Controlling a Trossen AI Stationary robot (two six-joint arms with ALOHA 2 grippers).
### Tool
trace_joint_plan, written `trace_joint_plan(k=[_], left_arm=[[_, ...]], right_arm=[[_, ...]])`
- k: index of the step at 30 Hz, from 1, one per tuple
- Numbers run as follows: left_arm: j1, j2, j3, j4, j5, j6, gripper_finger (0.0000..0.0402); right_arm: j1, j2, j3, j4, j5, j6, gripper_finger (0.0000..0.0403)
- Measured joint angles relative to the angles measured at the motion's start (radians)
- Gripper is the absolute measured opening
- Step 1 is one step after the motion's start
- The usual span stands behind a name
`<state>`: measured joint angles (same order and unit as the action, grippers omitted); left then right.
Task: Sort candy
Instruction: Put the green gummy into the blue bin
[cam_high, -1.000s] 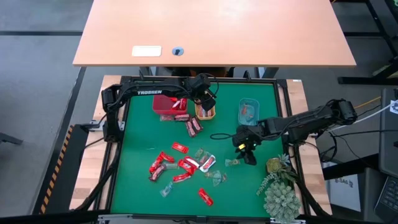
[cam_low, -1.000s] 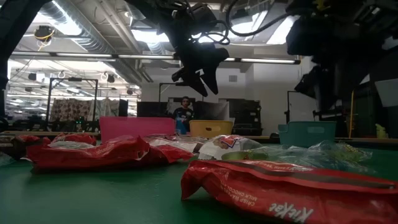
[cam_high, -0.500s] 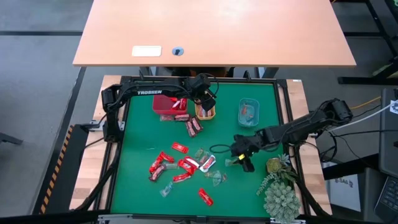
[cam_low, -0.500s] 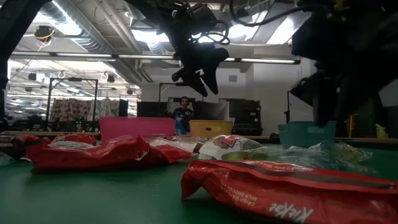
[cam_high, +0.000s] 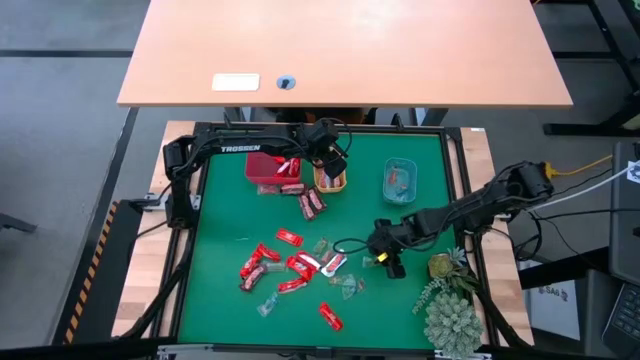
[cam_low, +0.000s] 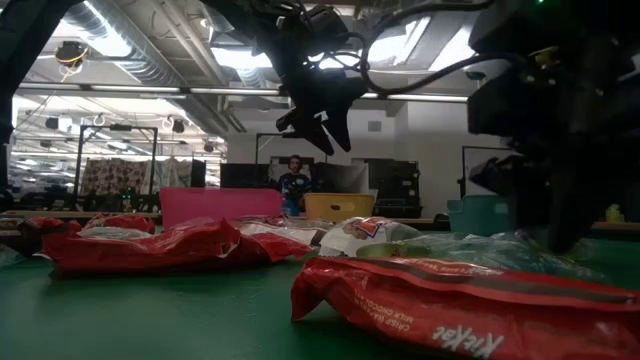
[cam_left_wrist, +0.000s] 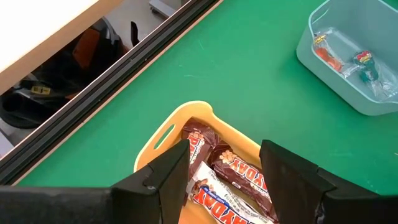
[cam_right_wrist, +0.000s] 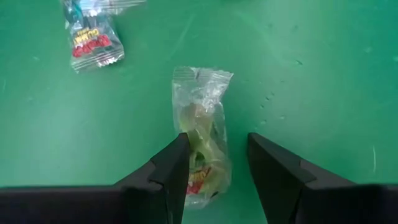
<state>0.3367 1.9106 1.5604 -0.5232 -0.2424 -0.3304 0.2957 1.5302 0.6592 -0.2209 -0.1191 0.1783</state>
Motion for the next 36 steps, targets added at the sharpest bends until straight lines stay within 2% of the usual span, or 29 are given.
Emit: trace_joint_plan(k=[32, 36], left_arm=[[0.000, 0.000, 0.000, 0.000, 0.000, -0.001, 0.0189], [0.000, 0.000, 0.000, 0.000, 0.000, 0.000, 0.0189]], right_arm=[[-0.001, 0.008, 0.001, -0.004, -0.005, -0.001, 0.0162], [-0.001, 0.008, 0.001, -0.004, -0.005, -0.001, 0.0144]])
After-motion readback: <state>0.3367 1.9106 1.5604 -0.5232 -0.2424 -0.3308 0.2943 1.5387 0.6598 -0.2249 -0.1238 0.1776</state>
